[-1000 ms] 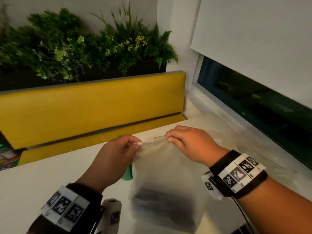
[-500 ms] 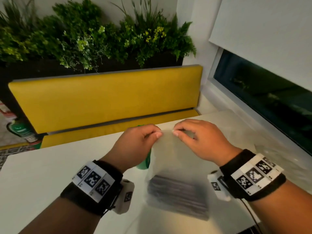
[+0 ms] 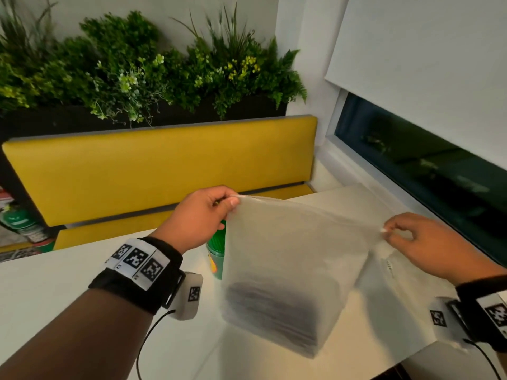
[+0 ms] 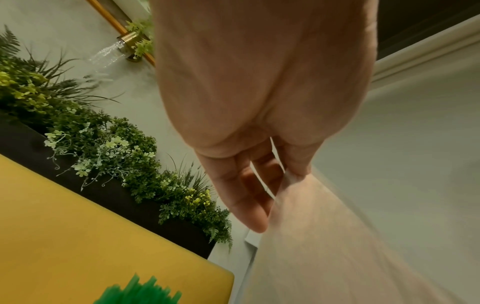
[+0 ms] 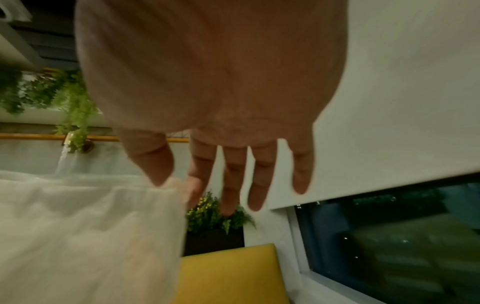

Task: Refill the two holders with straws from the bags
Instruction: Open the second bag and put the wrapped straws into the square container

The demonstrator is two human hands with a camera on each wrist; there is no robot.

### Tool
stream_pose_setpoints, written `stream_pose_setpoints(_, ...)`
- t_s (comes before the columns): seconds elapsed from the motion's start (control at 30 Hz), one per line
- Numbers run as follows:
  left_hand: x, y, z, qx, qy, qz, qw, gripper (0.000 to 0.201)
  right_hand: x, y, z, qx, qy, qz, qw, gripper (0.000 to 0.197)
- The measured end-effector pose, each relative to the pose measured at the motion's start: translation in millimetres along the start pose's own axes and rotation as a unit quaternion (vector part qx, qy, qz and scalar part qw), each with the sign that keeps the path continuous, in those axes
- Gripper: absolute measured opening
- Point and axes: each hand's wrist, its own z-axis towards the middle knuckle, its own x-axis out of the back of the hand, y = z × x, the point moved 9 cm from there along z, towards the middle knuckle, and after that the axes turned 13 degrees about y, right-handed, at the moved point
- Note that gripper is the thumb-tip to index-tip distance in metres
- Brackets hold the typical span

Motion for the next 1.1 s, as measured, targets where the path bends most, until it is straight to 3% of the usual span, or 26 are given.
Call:
stream_pose_setpoints(0.1, -10.5, 8.8, -2.0, -0.014, -0.051, -0.011, 0.999, 0.019, -3.3, -49.3, 4.7, 0.074, -0.011, 0.006, 0.997, 0.046)
stream_pose_setpoints(0.17, -14.7, 14.9, -3.7, -0.032, -0.075, 0.0, 0.997, 0.019, -15.4, -88.7, 8.2, 0.108, -0.048, 0.047, 0.992, 0.038)
stream_pose_setpoints(0.27, -7.0, 15.1, -0.1, -0.05, -0.058, 0.043, 0.996, 0.018, -31.9, -109.4, 15.5, 0.105, -0.067, 0.074, 0.989, 0.017)
stream_pose_setpoints(0.37, 1.9, 10.2, -1.9, -0.039, -0.056, 0.03, 0.997, 0.019, -44.9, -122.3, 8.6, 0.116, -0.074, 0.078, 0.987, 0.024)
stream_pose_setpoints(0.43, 3.2, 8.9, -6.9, -0.035, -0.063, 0.011, 0.997, 0.019, -49.9, -132.9, 0.2, 0.14, -0.056, 0.071, 0.986, 0.028)
stream_pose_setpoints(0.5, 6.7, 8.8, -11.8, -0.037, -0.06, 0.005, 0.998, 0.019, -51.4, -142.0, -8.9, 0.165, -0.019, 0.06, 0.984, 0.015)
stream_pose_setpoints(0.57, 12.1, 7.7, -15.8, -0.044, -0.057, 0.009, 0.997, 0.02, -51.2, -144.7, -16.4, 0.175, 0.019, 0.053, 0.983, 0.006)
stream_pose_setpoints(0.73, 16.9, 6.5, -26.4, -0.062, -0.092, 0.004, 0.994, 0.02, -58.5, -145.7, -23.2, 0.156, 0.03, 0.037, 0.987, 0.03)
stream_pose_setpoints(0.87, 29.5, 2.5, -28.6, -0.072, -0.077, 0.009, 0.994, 0.02, -49.0, -144.6, -30.1, 0.173, 0.059, -0.016, 0.983, 0.02)
stream_pose_setpoints(1.03, 56.2, -15.5, -28.2, -0.033, -0.036, -0.001, 0.999, 0.021, -23.1, -118.7, -53.2, 0.159, 0.044, -0.015, 0.986, 0.054)
stream_pose_setpoints(1.1, 61.4, -18.1, -27.8, -0.032, -0.032, 0.001, 0.999, 0.019, -18.9, -103.3, -57.5, 0.151, 0.018, -0.045, 0.987, 0.058)
